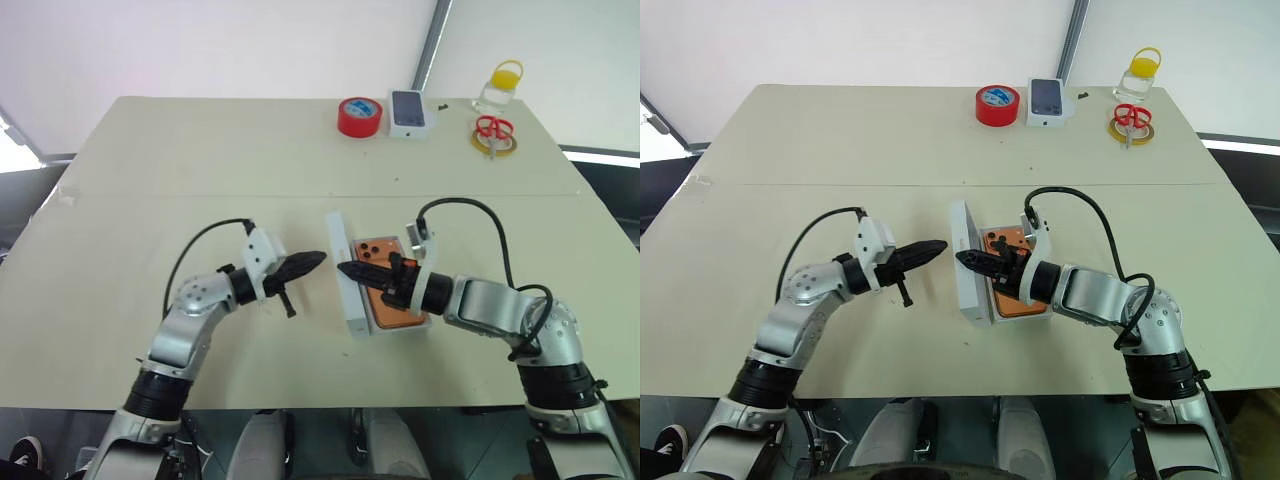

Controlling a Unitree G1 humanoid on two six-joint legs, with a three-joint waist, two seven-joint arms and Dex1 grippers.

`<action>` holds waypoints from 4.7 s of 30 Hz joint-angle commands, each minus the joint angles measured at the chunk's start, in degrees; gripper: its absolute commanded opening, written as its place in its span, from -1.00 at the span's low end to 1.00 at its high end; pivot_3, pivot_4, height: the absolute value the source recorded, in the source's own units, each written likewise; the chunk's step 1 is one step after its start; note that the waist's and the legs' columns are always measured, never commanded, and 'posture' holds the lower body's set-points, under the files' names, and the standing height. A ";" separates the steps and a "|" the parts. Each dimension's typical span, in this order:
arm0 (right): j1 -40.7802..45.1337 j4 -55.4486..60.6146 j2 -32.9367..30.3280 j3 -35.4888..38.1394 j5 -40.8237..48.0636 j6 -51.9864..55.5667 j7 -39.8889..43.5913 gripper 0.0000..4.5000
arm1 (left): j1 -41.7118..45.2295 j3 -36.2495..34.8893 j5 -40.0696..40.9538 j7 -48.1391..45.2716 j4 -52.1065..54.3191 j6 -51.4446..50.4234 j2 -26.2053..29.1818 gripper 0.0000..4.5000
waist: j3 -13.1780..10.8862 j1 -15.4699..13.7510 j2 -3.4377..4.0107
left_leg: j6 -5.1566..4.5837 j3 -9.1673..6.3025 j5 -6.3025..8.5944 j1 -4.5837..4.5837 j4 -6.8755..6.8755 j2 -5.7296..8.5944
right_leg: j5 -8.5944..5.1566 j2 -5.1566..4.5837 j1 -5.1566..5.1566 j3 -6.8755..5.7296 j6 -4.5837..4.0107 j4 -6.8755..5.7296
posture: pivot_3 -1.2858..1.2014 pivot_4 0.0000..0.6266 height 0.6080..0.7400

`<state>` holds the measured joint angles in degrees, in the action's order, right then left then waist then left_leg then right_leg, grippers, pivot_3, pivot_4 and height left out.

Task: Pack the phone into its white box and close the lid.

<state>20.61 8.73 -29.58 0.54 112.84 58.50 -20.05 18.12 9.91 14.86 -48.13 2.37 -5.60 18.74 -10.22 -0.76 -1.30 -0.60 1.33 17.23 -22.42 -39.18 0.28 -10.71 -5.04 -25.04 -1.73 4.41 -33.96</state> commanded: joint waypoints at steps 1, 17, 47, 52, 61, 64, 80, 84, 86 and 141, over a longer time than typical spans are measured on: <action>-0.25 -1.58 -1.67 0.12 -2.33 -0.17 0.71 -1.00 | 1.71 1.29 -1.10 0.71 -1.28 2.11 -2.12 -0.99 | 0.01 0.02 -0.01 | 0.00 0.00 0.00 0.00 0.00 0.00 | 0.00 0.00 0.00 0.00 0.00 0.00 | 0.03 -0.52 0.98; -3.47 -6.88 -14.35 8.34 -10.83 2.36 12.86 0.06 | 5.85 4.09 -3.58 -0.13 -8.80 6.36 -8.09 -1.00 | 0.00 -0.12 0.00 | -0.03 0.02 0.02 -0.02 -0.01 0.01 | 0.00 0.00 0.03 -0.01 0.01 0.07 | 0.03 -0.52 0.98; -9.29 7.03 -16.63 -2.42 -85.54 -28.75 47.38 -0.99 | 7.98 4.03 -9.51 3.54 -14.10 1.03 -3.11 -1.00 | -0.03 -0.09 0.02 | -0.19 0.03 0.11 -0.02 0.00 -0.08 | 0.06 0.16 0.03 -0.03 -0.01 0.29 | 0.03 -0.52 0.98; -9.78 8.55 -15.43 -2.31 -87.44 -27.36 48.43 -0.99 | 9.76 5.19 -10.28 2.97 -16.32 1.55 -5.12 -1.00 | -0.04 -0.08 0.02 | -0.19 0.06 0.11 -0.04 0.00 -0.03 | 0.07 0.11 0.05 -0.02 0.00 0.31 | 0.03 -0.52 0.98; -11.95 10.66 -14.92 -1.69 -89.53 -25.65 50.68 -0.99 | 10.09 6.85 -10.14 1.58 -14.90 0.49 -7.41 -1.00 | -0.03 -0.07 0.02 | -0.19 0.04 0.11 -0.02 -0.01 -0.03 | 0.07 0.10 0.06 -0.03 0.00 0.30 | 0.03 -0.52 0.98; -12.56 10.76 -14.86 -1.35 -90.28 -25.82 51.33 -0.99 | 9.76 7.14 -10.26 1.02 -13.85 0.44 -7.21 -1.00 | -0.03 -0.09 0.02 | -0.19 0.04 0.11 -0.01 -0.01 -0.03 | 0.07 0.10 0.07 -0.03 0.00 0.30 | 0.03 -0.52 0.98; -15.10 13.59 -15.77 0.30 -93.32 -23.42 53.95 -0.99 | 6.82 8.83 -10.49 -0.35 -10.21 -1.87 -7.31 -1.00 | -0.03 -0.10 0.03 | -0.19 0.04 0.11 0.01 -0.02 -0.02 | 0.07 0.10 0.10 -0.03 -0.01 0.29 | 0.03 -0.52 0.98; -16.03 12.85 -15.72 0.05 -95.07 -23.63 53.99 -0.99 | 6.95 8.82 -10.26 -0.62 -10.08 -1.53 -7.10 -1.00 | -0.03 -0.08 0.03 | -0.19 0.04 0.11 0.01 -0.02 -0.02 | 0.07 0.10 0.10 -0.03 -0.01 0.29 | 0.03 -0.52 0.98; -15.97 11.92 -16.42 -0.34 -96.75 -24.18 54.17 -0.99 | 6.93 8.83 -10.42 -0.66 -9.80 -1.17 -6.80 -1.00 | -0.03 -0.07 0.03 | -0.19 0.04 0.11 0.01 -0.02 -0.02 | 0.07 0.10 0.10 -0.03 -0.01 0.29 | 0.03 -0.52 0.98; -17.53 2.43 -20.16 17.89 -91.83 -41.11 74.70 0.51 | -0.99 -17.58 3.51 -6.45 -0.24 -10.80 16.86 1.00 | 0.43 0.05 0.11 | -0.19 0.01 0.12 0.21 -0.03 -0.01 | 0.05 0.08 0.29 -0.05 0.01 0.18 | 0.03 -0.52 0.98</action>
<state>3.13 10.42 -48.86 16.26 20.93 20.80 53.46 18.22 -5.50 17.05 -53.98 -0.99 -17.72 34.34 -9.79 -0.72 -1.19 -0.79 1.35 17.35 -22.20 -39.21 0.27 -10.65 -4.97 -24.76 -1.77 4.41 -33.78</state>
